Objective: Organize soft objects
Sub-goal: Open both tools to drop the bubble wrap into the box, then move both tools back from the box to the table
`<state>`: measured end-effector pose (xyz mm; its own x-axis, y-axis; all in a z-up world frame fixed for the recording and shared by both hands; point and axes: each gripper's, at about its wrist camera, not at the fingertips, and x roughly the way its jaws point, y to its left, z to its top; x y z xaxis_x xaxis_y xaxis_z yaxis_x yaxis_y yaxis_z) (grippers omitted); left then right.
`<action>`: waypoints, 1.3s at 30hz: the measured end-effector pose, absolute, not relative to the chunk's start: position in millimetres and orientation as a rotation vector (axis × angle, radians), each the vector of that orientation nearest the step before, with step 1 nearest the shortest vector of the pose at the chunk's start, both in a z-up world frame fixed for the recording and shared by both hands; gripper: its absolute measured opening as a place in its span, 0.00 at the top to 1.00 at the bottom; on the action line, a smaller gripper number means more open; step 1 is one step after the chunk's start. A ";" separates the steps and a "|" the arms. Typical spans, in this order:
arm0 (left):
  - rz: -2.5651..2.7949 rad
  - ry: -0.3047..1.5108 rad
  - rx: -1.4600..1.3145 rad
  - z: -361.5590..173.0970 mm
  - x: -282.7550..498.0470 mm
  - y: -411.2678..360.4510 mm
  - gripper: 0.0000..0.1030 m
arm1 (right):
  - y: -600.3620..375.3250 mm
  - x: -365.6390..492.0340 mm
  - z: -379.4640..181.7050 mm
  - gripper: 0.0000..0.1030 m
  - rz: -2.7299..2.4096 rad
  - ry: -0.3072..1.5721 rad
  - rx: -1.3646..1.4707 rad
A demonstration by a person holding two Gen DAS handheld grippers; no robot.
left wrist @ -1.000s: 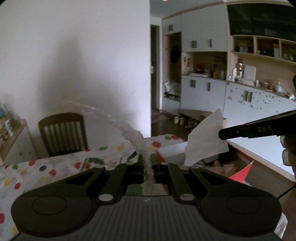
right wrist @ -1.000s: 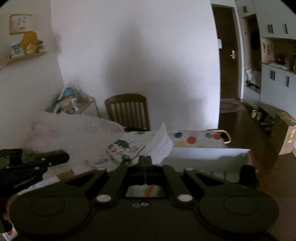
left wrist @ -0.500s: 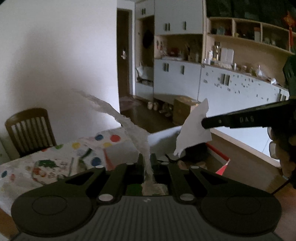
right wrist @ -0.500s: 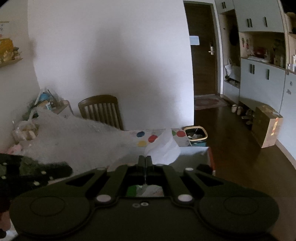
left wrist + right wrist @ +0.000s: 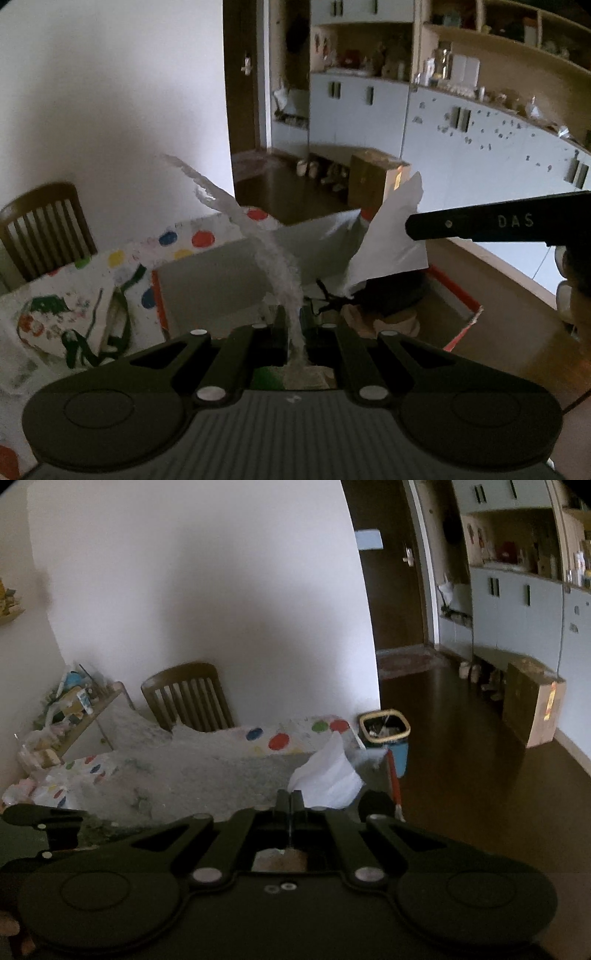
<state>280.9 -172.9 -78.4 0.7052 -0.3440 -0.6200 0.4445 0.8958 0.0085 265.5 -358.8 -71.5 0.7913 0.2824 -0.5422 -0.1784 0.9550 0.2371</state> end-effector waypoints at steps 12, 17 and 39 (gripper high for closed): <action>-0.417 0.816 0.178 -116.3 311.8 -197.0 0.94 | -368.9 279.5 -112.7 1.00 0.269 0.747 0.163; -0.401 0.896 0.167 -129.7 322.0 -196.5 0.94 | -368.9 282.0 -122.6 1.00 0.270 0.800 0.139; -0.375 1.011 0.032 -131.0 326.2 -175.9 0.87 | -379.7 270.5 -123.8 0.74 0.253 0.875 0.121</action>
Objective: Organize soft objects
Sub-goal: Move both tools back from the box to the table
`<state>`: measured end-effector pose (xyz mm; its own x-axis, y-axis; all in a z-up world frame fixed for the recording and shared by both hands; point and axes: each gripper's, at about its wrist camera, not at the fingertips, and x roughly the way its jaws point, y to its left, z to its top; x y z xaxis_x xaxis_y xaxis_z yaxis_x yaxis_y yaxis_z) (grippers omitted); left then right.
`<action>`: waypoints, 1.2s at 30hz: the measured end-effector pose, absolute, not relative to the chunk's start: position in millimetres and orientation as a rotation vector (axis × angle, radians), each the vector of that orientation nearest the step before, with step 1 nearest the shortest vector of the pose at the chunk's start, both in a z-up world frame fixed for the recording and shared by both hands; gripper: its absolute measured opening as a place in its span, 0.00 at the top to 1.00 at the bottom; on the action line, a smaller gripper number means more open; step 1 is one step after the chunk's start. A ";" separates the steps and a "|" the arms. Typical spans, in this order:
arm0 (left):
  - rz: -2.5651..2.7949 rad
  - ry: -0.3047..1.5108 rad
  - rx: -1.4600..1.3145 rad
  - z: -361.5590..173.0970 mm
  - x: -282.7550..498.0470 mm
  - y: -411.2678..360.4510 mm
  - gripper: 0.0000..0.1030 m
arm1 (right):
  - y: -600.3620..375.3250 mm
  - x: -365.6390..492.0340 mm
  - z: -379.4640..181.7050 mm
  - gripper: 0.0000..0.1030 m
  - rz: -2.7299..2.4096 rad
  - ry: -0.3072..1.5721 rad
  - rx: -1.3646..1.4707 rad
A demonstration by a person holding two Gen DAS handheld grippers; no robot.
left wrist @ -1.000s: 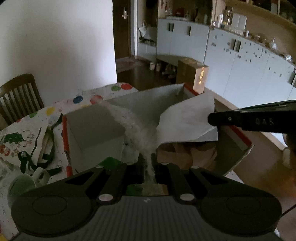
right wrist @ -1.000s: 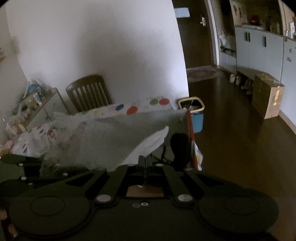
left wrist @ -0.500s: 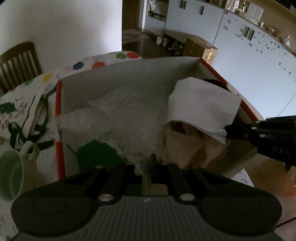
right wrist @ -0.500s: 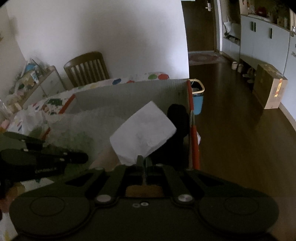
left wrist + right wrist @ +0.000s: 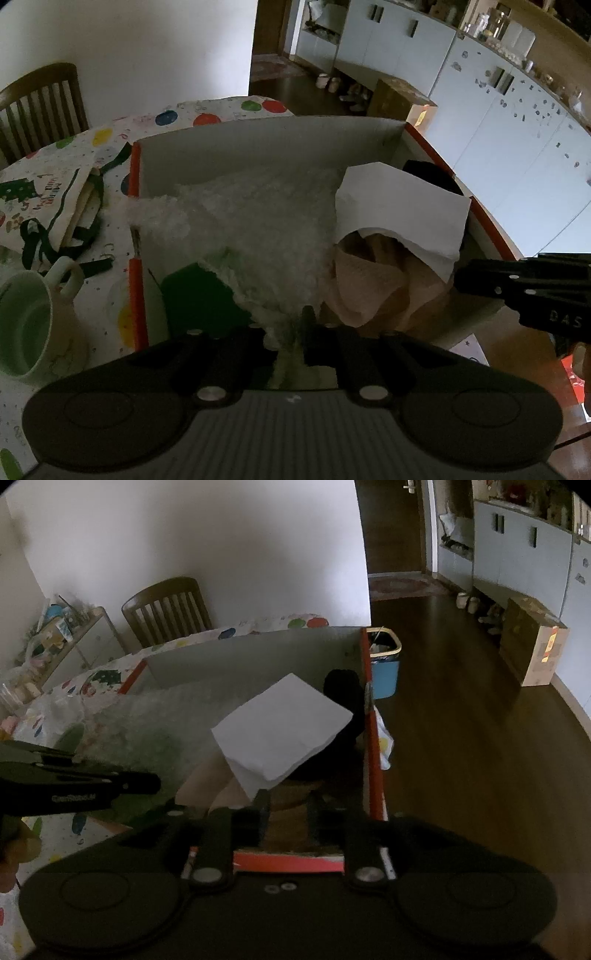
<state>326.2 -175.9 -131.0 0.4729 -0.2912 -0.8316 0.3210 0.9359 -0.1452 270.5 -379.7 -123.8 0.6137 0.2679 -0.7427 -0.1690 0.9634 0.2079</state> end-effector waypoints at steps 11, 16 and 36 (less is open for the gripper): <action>-0.407 0.958 0.026 -114.5 311.2 -174.1 0.28 | -378.9 257.5 -106.9 0.43 0.248 0.825 0.113; -0.435 0.915 0.017 -101.3 297.8 -167.6 0.28 | -374.0 246.5 -92.7 0.27 0.266 0.789 0.094; -0.543 0.771 -0.078 -66.4 229.3 -100.6 0.00 | -323.9 197.0 -47.8 0.02 0.318 0.655 0.129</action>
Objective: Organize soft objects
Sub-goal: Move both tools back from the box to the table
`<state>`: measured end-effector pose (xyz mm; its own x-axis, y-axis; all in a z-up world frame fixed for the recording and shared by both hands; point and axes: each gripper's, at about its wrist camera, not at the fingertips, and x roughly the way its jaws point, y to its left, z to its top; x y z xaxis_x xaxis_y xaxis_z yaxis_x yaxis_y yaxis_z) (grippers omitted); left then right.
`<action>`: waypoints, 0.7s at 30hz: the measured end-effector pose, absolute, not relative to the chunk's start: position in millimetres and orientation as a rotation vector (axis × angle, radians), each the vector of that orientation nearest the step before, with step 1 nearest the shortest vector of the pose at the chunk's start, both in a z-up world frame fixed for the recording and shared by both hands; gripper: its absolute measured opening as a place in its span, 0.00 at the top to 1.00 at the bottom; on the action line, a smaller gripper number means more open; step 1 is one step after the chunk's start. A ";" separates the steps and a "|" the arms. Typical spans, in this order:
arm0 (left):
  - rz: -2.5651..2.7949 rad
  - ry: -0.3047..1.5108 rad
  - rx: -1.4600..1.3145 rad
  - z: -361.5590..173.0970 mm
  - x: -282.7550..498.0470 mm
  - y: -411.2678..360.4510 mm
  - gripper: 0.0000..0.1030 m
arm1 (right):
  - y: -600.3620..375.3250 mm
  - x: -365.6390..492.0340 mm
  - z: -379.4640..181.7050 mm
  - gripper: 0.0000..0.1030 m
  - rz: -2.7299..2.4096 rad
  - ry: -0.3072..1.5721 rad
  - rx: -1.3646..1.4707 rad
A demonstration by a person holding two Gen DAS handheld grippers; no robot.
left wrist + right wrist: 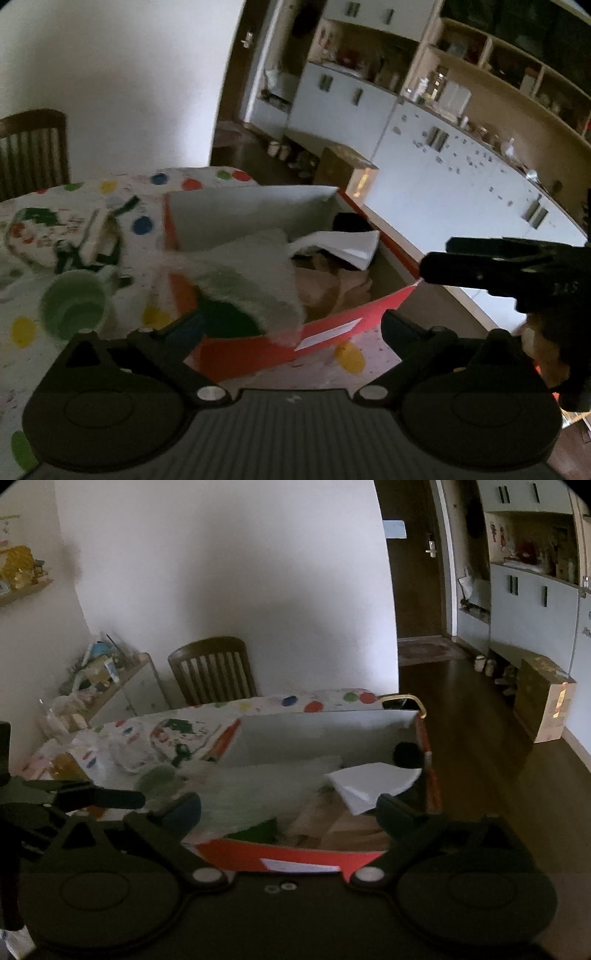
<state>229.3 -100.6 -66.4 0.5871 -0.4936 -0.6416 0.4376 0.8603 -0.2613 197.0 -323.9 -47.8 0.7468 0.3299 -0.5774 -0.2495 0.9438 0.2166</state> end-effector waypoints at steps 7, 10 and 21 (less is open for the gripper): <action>-0.434 0.745 -0.071 -62.7 210.4 -48.2 0.00 | -279.6 187.4 -50.2 0.02 0.346 0.675 0.139; -0.397 0.709 -0.024 -62.1 197.7 -26.1 0.00 | -256.2 187.7 -52.8 0.02 0.363 0.690 0.134; -0.340 0.660 0.075 -64.4 160.9 57.4 0.00 | -166.2 190.7 -50.2 0.02 0.454 0.720 0.065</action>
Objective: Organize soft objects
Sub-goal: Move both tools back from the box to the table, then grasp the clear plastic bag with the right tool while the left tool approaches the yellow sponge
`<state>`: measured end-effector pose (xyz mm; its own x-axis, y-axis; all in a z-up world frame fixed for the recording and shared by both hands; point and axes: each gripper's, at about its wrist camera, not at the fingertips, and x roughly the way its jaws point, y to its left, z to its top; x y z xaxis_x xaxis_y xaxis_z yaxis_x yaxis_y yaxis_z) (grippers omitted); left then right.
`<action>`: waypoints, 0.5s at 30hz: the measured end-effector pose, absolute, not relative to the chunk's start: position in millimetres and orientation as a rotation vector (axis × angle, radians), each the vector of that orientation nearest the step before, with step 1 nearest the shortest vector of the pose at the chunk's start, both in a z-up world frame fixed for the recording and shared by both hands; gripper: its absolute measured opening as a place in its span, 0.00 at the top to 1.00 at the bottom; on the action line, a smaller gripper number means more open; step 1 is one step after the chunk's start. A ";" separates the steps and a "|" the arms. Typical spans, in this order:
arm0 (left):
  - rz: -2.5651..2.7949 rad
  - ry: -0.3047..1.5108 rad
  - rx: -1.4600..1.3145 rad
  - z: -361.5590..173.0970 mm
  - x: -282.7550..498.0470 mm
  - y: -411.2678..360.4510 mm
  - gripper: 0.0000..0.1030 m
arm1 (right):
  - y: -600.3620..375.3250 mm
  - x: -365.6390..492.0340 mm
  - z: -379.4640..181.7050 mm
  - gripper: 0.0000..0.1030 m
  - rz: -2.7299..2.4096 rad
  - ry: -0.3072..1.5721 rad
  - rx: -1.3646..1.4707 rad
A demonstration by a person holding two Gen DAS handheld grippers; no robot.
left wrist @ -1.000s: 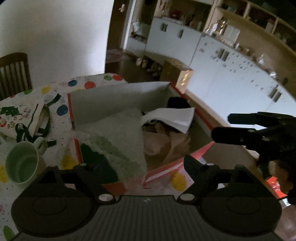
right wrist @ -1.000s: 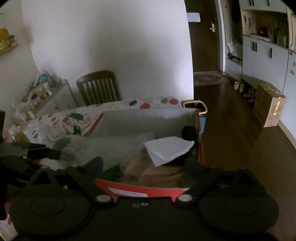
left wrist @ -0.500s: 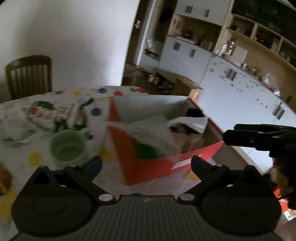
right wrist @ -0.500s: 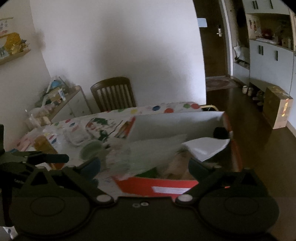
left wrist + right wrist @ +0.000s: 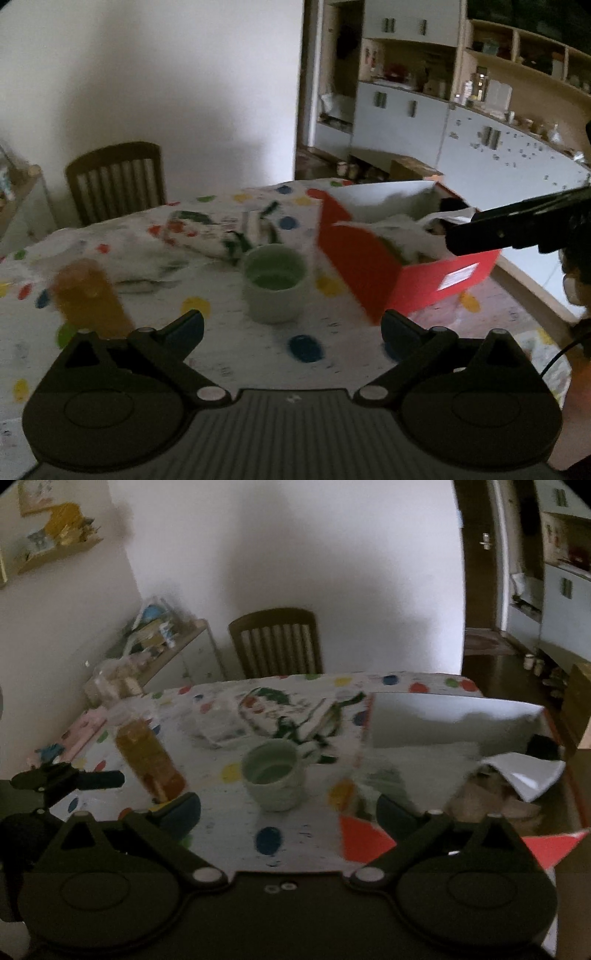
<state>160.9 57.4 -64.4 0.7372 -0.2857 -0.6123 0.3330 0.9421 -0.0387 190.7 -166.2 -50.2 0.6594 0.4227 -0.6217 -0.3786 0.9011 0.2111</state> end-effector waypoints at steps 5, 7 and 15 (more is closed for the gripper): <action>-0.301 0.668 0.051 -71.1 159.2 95.5 0.00 | -126.3 202.3 -43.9 0.02 0.487 0.726 0.030; -0.280 0.676 0.043 -75.2 160.1 109.9 0.00 | -112.4 209.5 -40.9 0.02 0.501 0.726 0.018; -0.233 0.651 0.066 -94.4 163.0 147.6 0.00 | -51.6 243.2 -38.4 0.06 0.555 0.747 -0.052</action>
